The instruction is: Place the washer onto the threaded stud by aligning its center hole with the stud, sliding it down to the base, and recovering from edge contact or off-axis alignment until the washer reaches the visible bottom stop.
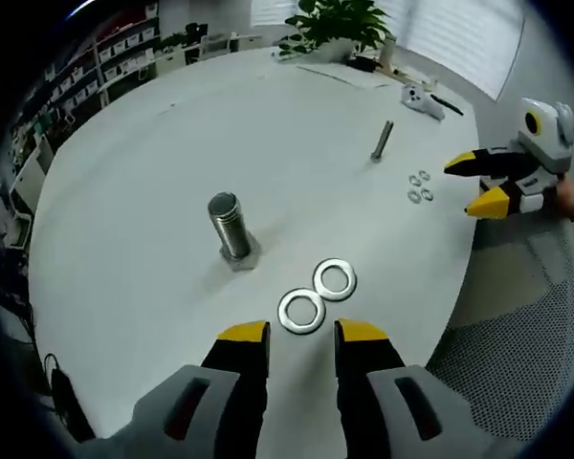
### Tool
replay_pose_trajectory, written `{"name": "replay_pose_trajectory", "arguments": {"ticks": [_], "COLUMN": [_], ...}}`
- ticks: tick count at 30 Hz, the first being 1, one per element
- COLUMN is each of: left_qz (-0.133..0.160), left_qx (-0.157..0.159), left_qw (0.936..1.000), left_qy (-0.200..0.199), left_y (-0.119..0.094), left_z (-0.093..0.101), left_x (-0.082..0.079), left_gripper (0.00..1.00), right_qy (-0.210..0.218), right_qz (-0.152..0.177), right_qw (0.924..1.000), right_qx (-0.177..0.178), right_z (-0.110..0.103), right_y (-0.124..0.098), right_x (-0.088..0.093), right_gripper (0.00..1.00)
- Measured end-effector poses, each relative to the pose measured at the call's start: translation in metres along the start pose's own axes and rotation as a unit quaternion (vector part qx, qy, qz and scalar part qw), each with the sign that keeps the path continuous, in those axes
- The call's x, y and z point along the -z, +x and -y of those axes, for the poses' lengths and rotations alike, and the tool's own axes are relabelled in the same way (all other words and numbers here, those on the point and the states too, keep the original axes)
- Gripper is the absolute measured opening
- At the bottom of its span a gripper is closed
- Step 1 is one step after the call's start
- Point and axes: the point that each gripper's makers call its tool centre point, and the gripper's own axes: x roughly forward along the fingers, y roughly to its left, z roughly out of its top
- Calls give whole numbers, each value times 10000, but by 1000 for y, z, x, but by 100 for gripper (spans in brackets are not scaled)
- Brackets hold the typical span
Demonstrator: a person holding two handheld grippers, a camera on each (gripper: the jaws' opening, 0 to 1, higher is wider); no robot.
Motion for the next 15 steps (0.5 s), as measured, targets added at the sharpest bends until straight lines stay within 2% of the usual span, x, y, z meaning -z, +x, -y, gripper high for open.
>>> {"name": "replay_pose_trajectory", "arguments": {"ticks": [3, 5, 7, 9, 12, 15], "left_qz": [1, -142, -119, -138, -249, -321], "left_qx": [125, 59, 75, -54, 62, 46], "left_qw": [9999, 9992, 9990, 9975, 9978, 9972], "left_qy": [118, 369, 428, 685, 605, 673], "left_y": [5, 7, 9, 9, 15, 15], "left_z": [6, 4, 6, 1, 3, 2], "left_x": [-3, -2, -5, -8, -6, -6], "left_gripper": [27, 27, 27, 27, 26, 25], "right_qy": [22, 35, 47, 65, 97, 95], "right_qz": [8, 15, 27, 30, 34, 45], "right_qw": [10000, 10000, 10000, 10000, 9999, 9999], "right_qx": [17, 30, 40, 51, 70, 80], "right_z": [0, 1, 1, 1, 2, 2], "right_y": [0, -1, -1, -1, -1, -1], "right_x": [0, 0, 0, 0, 0, 0], "right_gripper": [46, 47, 47, 47, 47, 47]}}
